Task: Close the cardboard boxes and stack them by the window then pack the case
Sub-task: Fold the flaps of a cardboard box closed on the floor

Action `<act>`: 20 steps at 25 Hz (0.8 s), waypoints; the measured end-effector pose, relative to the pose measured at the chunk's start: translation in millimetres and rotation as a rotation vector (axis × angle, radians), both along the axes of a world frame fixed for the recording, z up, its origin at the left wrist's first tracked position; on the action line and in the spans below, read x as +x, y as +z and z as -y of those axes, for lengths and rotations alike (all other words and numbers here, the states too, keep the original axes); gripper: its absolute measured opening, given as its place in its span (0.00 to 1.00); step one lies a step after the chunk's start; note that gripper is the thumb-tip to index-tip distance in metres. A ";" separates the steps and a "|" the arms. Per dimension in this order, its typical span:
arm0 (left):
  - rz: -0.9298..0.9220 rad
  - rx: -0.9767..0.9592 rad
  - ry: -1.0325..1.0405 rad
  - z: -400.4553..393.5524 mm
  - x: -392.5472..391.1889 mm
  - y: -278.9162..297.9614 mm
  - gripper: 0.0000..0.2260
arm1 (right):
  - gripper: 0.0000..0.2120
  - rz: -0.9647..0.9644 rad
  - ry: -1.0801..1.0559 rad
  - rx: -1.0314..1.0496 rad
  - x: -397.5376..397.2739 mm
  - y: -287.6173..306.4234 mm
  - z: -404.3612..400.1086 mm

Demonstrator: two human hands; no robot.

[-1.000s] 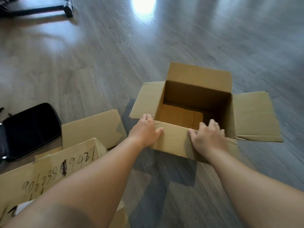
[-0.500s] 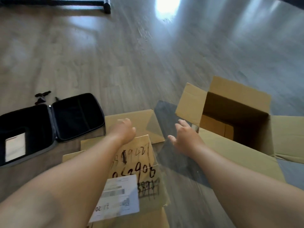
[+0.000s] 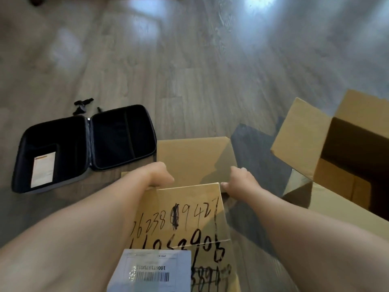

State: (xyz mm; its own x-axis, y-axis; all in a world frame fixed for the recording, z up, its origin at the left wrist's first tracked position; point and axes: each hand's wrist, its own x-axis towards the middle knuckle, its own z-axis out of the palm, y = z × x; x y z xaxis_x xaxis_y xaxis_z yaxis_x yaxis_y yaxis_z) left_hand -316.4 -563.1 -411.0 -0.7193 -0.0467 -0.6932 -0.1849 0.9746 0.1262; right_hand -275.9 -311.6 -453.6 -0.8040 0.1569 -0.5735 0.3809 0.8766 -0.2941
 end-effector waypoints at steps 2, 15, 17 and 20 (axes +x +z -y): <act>0.016 0.024 0.042 -0.4 -1.7 -9.0 0.23 | 0.24 0.035 -0.091 -0.057 -5.7 -10.3 -3.0; -0.123 0.267 0.238 -7.7 -11.4 -15.4 0.17 | 0.09 -0.246 -0.202 -0.156 0.1 -19.1 -25.4; -0.225 0.219 0.158 -14.4 -18.5 2.3 0.11 | 0.06 -0.282 -0.187 -0.087 -7.8 -3.8 -26.1; -0.387 0.131 0.082 -14.4 -33.4 37.8 0.07 | 0.08 -0.352 -0.164 -0.091 -18.7 25.4 -20.8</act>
